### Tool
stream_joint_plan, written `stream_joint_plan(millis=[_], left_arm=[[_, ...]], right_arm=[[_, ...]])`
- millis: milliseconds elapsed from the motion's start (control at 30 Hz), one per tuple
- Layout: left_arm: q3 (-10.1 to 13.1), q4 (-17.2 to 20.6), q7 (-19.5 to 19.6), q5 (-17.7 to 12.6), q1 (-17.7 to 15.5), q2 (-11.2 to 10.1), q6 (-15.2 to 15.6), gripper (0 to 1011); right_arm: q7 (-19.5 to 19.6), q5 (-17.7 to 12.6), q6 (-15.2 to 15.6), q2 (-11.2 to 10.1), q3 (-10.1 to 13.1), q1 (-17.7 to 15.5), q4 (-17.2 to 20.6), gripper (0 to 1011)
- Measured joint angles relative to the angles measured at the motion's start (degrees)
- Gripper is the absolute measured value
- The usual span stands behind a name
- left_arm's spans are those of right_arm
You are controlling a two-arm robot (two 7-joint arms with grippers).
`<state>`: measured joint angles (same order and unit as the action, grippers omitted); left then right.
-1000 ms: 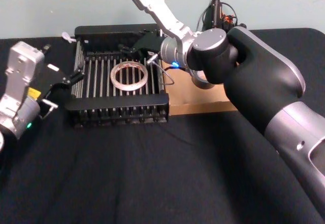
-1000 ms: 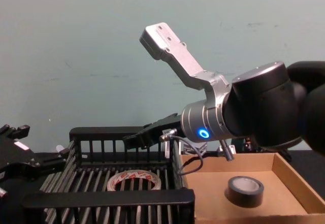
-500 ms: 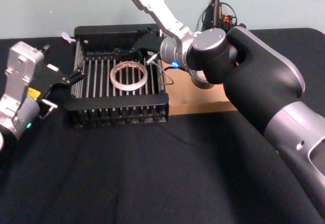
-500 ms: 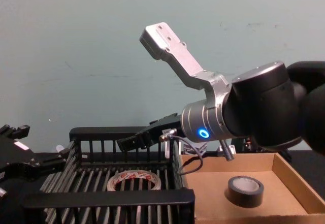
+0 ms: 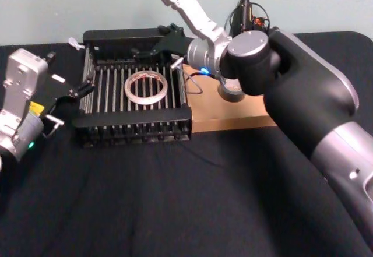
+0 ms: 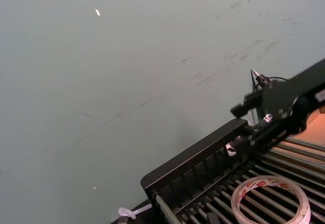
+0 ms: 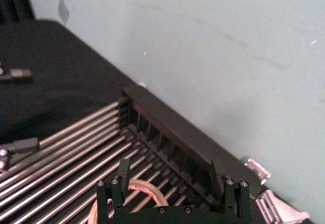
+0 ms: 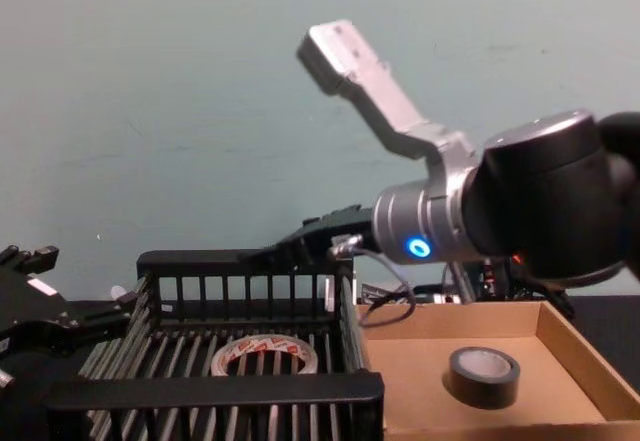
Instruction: Pick up the white tape and place it into the black box , Pick up the silver tape and place it into the brown box.
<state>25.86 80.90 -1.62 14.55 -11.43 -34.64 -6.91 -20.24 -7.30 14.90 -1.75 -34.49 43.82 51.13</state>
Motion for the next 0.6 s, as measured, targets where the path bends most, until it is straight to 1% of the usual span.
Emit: stream_joint_plan(millis=[33, 133, 167, 233, 267, 300, 333, 433, 467, 500, 533, 600], left_arm=[[0.0, 0.0, 0.0, 0.0, 0.0, 0.0, 0.0, 1001], [0.0, 0.0, 0.0, 0.0, 0.0, 0.0, 0.0, 1001], [0.0, 0.0, 0.0, 0.0, 0.0, 0.0, 0.0, 1001], [0.0, 0.0, 0.0, 0.0, 0.0, 0.0, 0.0, 1001], [0.0, 0.0, 0.0, 0.0, 0.0, 0.0, 0.0, 1001], [0.0, 0.0, 0.0, 0.0, 0.0, 0.0, 0.0, 1001], [0.0, 0.0, 0.0, 0.0, 0.0, 0.0, 0.0, 1001], [0.0, 0.0, 0.0, 0.0, 0.0, 0.0, 0.0, 1001], [0.0, 0.0, 0.0, 0.0, 0.0, 0.0, 0.0, 1001], [0.0, 0.0, 0.0, 0.0, 0.0, 0.0, 0.0, 1001], [0.0, 0.0, 0.0, 0.0, 0.0, 0.0, 0.0, 1001], [0.0, 0.0, 0.0, 0.0, 0.0, 0.0, 0.0, 1001]], right_arm=[[-0.1, -0.2, 0.0, -0.7, 0.7, -0.9, 1.9, 1002], [-0.3, -0.6, -0.2, -1.9, 1.9, -2.3, 5.1, 1002], [-0.4, -0.9, -0.5, -2.7, 2.8, -3.5, 7.4, 1002], [-0.5, -1.1, -0.8, -3.7, 3.6, -4.7, 9.7, 1002], [-0.5, -1.4, -1.1, -4.7, 4.5, -6.0, 12.0, 1002], [-0.3, -1.5, -1.3, -5.2, 5.0, -6.7, 13.2, 1002], [-0.1, -1.7, -1.9, -6.3, 6.0, -8.2, 15.4, 1002], [0.7, -2.0, -2.7, -7.6, 7.3, -10.4, 18.2, 1002], [1.3, -2.1, -3.3, -8.4, 8.3, -11.9, 19.9, 1002], [1.7, -2.1, -3.5, -8.7, 8.8, -12.5, 20.6, 1002], [2.5, -2.2, -4.1, -9.4, 9.8, -14.1, 22.0, 1002], [3.4, -2.2, -4.8, -9.9, 10.7, -15.5, 23.2, 1002]])
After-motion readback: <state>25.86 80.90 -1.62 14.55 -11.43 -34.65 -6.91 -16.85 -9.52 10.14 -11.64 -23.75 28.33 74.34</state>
